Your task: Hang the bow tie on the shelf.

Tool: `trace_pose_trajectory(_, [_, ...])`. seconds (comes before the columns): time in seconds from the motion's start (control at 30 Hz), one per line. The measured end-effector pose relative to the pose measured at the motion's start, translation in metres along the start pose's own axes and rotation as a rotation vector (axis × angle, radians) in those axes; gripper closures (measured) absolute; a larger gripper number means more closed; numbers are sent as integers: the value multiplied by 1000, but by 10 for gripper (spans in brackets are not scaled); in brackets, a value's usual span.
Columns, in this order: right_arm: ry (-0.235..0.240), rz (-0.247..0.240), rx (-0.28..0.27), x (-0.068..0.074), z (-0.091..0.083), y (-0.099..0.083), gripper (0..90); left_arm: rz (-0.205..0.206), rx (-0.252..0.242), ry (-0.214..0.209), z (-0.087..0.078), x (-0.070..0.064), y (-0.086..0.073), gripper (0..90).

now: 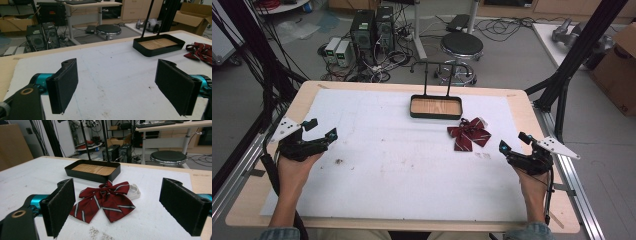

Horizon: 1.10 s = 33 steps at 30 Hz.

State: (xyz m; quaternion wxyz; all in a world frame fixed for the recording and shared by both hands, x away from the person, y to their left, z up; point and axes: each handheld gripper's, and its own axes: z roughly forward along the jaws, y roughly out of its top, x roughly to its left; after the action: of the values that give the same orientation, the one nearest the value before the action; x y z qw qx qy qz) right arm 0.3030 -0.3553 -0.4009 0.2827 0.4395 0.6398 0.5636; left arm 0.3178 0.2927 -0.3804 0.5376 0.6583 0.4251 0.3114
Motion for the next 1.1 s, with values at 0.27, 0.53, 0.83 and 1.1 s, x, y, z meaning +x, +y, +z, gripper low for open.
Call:
trace_pose_trajectory(0.27, [6,7,-20,-2,0,1,137,-10,9,1,0,2,-3,190])
trace_pose_trajectory(0.53, [46,-21,-32,-2,6,15,143,-19,6,-5,0,3,-3,190])
trace_pose_trajectory(0.83, [105,-68,-14,-4,29,36,154,-20,3,-16,1,2,-3,190])
trace_pose_trajectory(1.1, [158,-114,-33,-1,55,64,165,-25,2,-19,2,2,-3,190])
